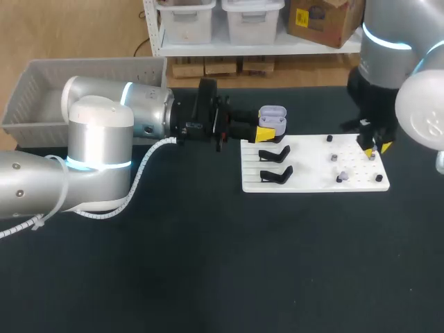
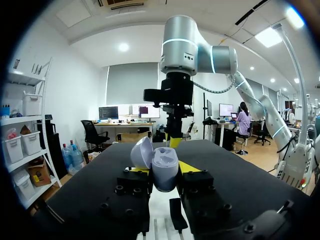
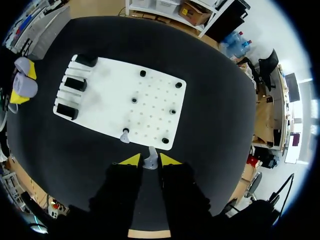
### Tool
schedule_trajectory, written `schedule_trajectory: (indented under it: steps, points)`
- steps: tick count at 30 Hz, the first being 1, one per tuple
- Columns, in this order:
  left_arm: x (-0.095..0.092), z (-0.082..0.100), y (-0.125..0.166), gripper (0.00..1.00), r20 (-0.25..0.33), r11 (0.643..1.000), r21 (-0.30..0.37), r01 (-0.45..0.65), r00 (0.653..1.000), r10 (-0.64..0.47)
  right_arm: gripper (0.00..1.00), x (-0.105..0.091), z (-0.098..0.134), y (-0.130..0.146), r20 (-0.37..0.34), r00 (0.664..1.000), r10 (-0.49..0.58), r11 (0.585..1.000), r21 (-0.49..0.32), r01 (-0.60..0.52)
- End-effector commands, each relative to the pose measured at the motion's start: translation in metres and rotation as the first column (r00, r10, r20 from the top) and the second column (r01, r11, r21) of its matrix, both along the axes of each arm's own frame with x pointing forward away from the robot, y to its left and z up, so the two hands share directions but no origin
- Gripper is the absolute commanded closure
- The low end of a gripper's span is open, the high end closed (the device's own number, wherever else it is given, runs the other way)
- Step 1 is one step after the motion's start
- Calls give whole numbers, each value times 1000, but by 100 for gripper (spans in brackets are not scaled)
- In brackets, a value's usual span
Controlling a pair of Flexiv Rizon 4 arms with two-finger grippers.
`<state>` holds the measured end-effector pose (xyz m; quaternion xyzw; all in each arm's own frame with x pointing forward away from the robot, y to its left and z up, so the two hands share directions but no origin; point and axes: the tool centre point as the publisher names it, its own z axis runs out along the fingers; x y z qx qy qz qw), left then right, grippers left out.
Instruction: Pick up each earbud case from the left stands, insert the matching earbuds, close the lid, and place the case in the box.
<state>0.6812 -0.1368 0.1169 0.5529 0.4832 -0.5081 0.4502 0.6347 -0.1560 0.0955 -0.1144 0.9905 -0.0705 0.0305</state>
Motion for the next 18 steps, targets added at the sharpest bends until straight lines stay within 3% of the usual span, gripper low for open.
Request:
schedule_trajectory:
  steps: [1, 4, 6, 8, 18]
  points:
    - [0, -1, 0, 100, 3, 1000, -4, -2, 1000, 2, 100, -12, 15, 19, 52, 996, -67, 997, -45, 69]
    - [0, -1, 0, 100, 3, 1000, -4, -2, 1000, 2, 100, -13, 28, 29, 60, 989, -134, 990, -27, 135]
    - [-2, -2, -3, 100, 37, 1000, 15, -1, 999, 1, 100, -13, 39, 34, 63, 980, -188, 982, 13, 187]
    - [-5, -3, -7, 100, 61, 1000, 31, 1, 998, -3, 100, -14, 48, 38, 86, 974, -208, 977, -25, 211]
    - [-16, -6, -21, 100, 69, 1000, -10, 9, 998, -9, 100, -18, 74, 46, 25, 942, -336, 941, 41, 335]
